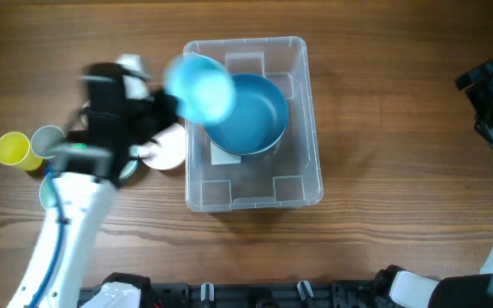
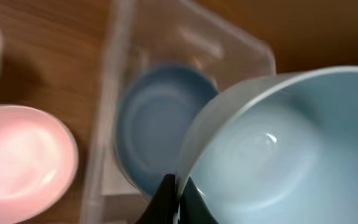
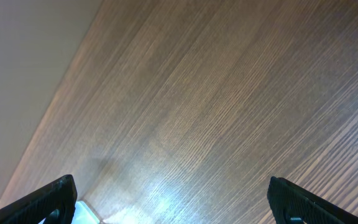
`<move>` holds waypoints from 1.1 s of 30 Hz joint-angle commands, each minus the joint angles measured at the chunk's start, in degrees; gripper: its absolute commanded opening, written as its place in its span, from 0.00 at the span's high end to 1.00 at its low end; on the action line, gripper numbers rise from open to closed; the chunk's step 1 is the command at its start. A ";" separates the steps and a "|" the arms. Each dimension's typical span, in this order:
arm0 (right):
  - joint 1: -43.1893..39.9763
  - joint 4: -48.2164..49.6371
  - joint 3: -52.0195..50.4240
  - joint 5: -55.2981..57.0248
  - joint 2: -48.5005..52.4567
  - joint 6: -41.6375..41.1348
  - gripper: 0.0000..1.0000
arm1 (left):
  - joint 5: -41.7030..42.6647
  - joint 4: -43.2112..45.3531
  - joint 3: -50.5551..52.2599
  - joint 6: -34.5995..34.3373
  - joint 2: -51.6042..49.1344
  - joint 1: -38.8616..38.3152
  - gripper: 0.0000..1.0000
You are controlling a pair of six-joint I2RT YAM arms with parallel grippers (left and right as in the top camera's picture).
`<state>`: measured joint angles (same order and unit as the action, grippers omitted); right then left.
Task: Pack container
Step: 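Carry the light blue bowl into the container's lower right corner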
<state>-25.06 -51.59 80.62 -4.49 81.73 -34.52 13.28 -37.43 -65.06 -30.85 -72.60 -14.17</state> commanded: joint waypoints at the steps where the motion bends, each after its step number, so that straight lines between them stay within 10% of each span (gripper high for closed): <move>1: 0.11 0.13 0.00 -0.31 0.17 -0.57 0.00 | -13.05 -1.81 -0.59 5.44 -4.35 -11.45 0.96; 21: 0.11 0.13 0.00 -0.31 0.17 -0.57 0.00 | -14.45 -2.08 -0.57 6.67 -22.36 -28.92 0.94; 27: 0.11 0.13 0.00 -0.31 0.17 -0.57 0.00 | -16.59 -6.16 -5.07 6.64 -18.67 -27.50 0.44; 33: 0.11 0.13 0.00 -0.31 0.17 -0.59 0.01 | -25.49 -16.41 -14.01 1.86 -9.51 -19.98 0.34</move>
<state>-25.06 -51.62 80.62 -4.49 81.76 -34.52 -4.58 -50.11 -73.71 -24.91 -89.65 -39.44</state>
